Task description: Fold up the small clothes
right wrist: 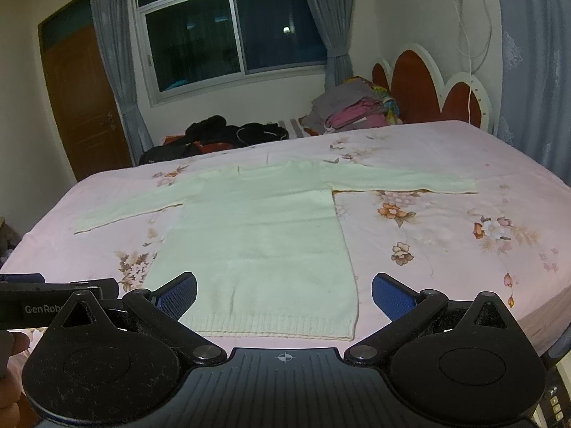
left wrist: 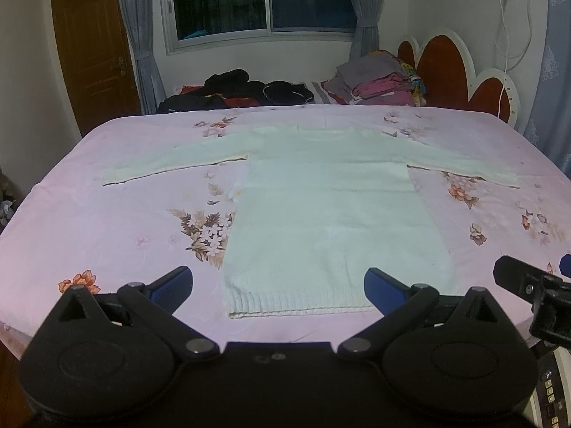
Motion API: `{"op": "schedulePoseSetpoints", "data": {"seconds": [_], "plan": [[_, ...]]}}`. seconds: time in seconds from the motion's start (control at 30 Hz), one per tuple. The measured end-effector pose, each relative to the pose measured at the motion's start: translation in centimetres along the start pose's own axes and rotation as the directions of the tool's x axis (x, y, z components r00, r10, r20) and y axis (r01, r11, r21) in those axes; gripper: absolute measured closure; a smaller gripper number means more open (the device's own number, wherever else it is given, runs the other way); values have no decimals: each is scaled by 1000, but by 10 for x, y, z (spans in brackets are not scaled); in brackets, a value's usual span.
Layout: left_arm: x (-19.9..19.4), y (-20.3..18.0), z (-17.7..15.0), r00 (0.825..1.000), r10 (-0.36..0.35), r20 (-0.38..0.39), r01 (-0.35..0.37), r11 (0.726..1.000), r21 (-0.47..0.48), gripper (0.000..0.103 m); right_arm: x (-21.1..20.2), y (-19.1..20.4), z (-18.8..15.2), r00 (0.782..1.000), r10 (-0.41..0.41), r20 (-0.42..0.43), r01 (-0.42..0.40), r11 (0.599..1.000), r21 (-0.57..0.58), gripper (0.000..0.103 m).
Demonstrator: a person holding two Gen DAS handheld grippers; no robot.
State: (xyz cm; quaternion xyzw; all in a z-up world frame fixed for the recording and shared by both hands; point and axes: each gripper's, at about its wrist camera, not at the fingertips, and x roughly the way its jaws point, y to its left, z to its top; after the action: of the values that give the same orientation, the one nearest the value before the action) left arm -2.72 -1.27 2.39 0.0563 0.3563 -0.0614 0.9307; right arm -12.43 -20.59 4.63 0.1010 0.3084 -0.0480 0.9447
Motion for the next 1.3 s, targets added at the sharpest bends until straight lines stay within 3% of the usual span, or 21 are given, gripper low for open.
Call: {"op": "schedulePoseSetpoints", "data": {"seconds": [1.3], "plan": [[6,-2,6,1000,-4,-13,4,1000,-5,0,6,-3,5,1000,-14,1,14,1000,15,0]]}}
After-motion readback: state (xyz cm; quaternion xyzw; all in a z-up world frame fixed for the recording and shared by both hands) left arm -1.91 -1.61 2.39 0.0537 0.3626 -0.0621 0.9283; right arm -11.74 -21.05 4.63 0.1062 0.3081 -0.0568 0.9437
